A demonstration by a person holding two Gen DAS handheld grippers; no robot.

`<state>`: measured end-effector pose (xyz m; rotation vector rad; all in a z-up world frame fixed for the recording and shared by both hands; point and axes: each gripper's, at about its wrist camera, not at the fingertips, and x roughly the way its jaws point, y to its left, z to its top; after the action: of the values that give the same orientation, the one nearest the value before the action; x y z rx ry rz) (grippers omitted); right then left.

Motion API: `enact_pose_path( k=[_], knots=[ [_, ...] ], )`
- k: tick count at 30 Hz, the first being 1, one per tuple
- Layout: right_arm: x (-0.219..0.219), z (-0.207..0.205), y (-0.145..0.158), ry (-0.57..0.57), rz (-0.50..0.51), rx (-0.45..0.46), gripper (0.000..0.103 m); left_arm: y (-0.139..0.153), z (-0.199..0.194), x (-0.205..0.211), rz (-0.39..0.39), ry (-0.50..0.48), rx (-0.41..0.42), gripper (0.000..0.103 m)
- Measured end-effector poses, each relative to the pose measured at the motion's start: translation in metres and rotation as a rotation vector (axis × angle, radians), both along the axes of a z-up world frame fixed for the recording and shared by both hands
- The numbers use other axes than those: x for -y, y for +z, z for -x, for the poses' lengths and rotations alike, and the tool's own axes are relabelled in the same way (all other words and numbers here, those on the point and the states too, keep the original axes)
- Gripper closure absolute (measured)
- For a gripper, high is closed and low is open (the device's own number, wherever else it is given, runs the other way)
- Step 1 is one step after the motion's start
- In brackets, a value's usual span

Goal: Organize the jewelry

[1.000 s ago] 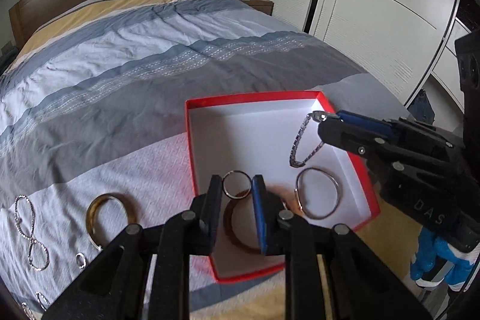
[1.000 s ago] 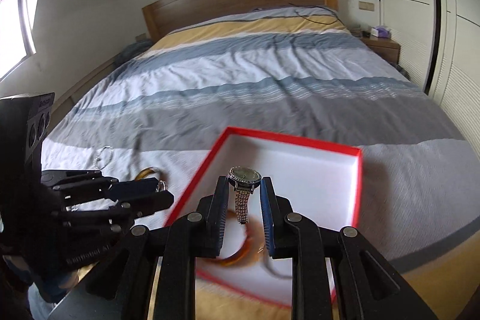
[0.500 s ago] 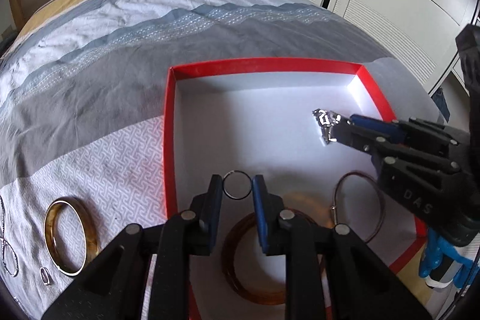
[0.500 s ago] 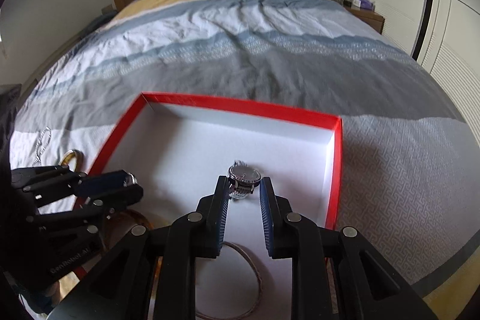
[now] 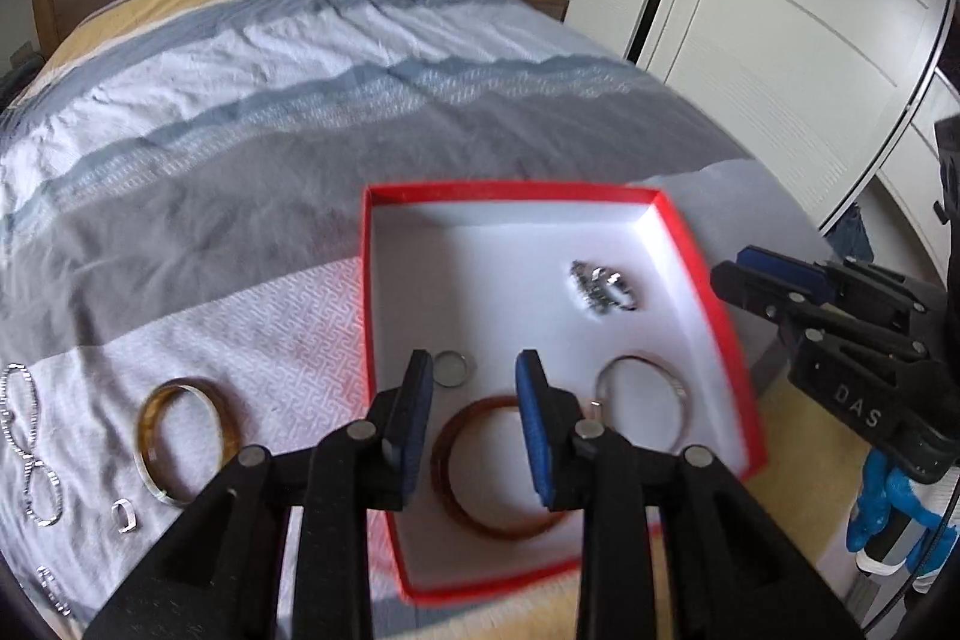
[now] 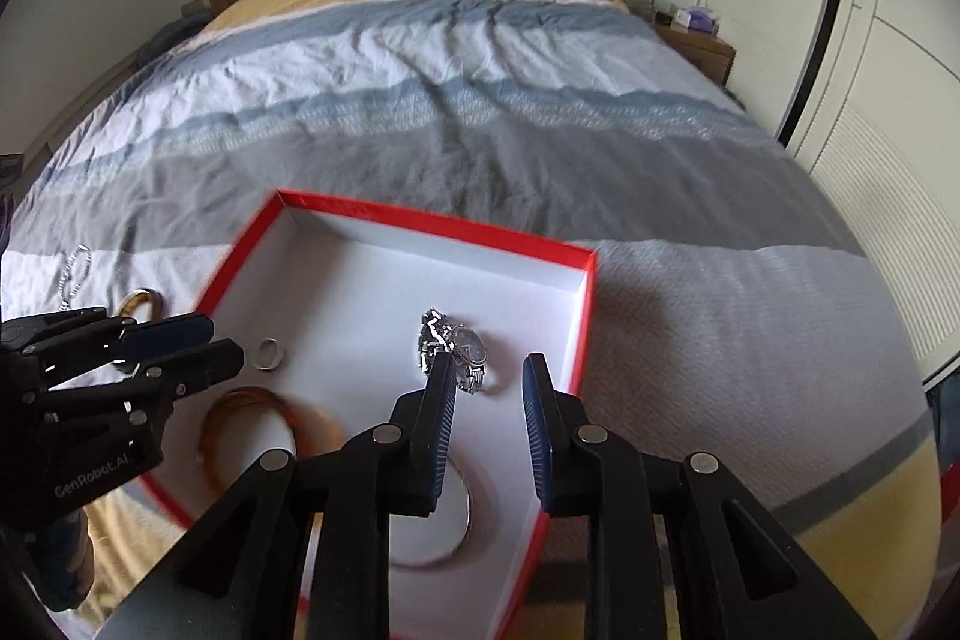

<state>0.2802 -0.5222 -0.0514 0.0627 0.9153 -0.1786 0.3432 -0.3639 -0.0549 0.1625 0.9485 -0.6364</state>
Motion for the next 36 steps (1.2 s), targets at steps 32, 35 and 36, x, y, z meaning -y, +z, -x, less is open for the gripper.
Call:
enact_pose_path(
  k=[32,35,36],
  knots=[
    [-0.221,0.242,0.244,0.143,-0.068,0.373,0.053,0.233,0.227,-0.477,0.034,0.596,0.383,0.062],
    [-0.234,0.244,0.25,0.162,-0.049,0.387,0.053,0.228,0.234,-0.496,0.026,0.627,0.396,0.062],
    [-0.238,0.243,0.25,0.167,-0.047,0.392,0.053,0.224,0.234,-0.502,0.029,0.636,0.394,0.062]
  ],
)
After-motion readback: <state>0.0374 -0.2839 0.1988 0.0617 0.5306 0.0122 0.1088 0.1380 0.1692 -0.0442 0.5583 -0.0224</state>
